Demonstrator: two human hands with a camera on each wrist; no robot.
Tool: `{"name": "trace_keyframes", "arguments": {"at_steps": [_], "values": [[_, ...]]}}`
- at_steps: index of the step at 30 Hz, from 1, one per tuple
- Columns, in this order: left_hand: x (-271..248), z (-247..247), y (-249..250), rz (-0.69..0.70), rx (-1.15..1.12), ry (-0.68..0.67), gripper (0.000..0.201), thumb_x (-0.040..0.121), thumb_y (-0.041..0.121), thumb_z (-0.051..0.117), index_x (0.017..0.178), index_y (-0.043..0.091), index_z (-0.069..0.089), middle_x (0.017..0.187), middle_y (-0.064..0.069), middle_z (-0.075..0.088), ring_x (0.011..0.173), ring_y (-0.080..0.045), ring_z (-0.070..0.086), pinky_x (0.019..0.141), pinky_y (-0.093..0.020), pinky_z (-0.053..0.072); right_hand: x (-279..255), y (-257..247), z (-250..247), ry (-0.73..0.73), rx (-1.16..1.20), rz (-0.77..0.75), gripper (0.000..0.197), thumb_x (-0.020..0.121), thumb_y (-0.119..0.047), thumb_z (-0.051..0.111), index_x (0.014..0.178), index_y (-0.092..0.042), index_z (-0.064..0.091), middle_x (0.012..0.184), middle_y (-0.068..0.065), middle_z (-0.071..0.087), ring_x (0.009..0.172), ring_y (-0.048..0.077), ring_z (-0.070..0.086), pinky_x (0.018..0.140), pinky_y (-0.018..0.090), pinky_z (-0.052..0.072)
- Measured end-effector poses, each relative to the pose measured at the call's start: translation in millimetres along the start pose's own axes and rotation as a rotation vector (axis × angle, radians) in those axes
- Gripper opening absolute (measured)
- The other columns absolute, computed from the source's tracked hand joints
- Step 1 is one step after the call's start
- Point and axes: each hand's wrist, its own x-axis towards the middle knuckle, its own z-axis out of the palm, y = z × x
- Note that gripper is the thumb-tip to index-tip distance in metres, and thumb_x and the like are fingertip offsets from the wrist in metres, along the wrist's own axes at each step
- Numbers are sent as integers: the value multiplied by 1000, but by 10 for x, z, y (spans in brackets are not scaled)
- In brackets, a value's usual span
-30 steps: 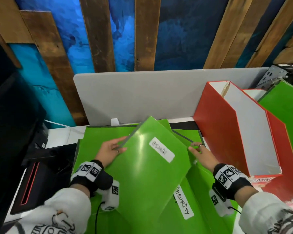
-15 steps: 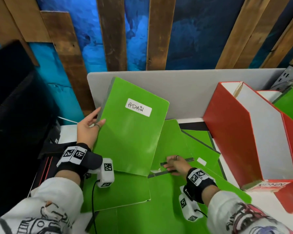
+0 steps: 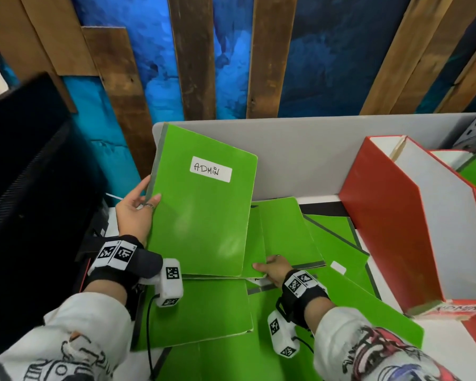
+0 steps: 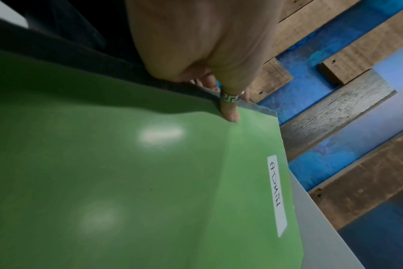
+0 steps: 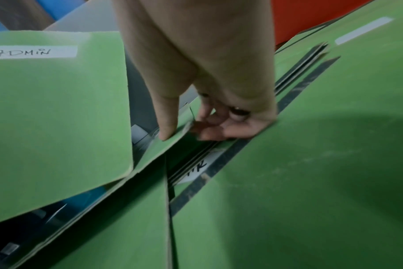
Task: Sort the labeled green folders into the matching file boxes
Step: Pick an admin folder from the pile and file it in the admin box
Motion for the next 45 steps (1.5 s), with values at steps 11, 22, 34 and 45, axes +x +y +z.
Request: {"name": "trace_keyframes", "arguments": {"at_steps": [11,22,34,45], "values": [[118,154,112,48,-111,85,54,84,-8,58,132,17,50,61,26,68,62,11,63,72,-10,53,-205,38,-495,116,463,-48,45,93,-5,50,134,-21,39,141,14,37,94,27,50,61,32,51],[93,399,54,41,-111,101,52,83,-4,62,131,15,53,60,21,68,59,11,60,74,-13,52,-459,444,-2033,136,359,-8,38,98,-7,42,135,-18,44,130,13,53,93,31,60,67,39,54],[-151,629,-14,9,-114,105,51,84,-1,63,131,15,52,82,-7,60,75,-12,57,81,-21,52,-687,504,-2267,36,-2,64,30,96,-3,43,122,-17,51,111,12,59,92,24,55,72,38,49],[-264,679,98,62,-132,218,49,84,1,62,129,19,55,83,-6,59,78,-14,54,87,-33,49,-906,351,-2356,-59,-65,-11,23,97,0,39,114,-8,53,105,13,61,89,26,62,81,54,52]]}}
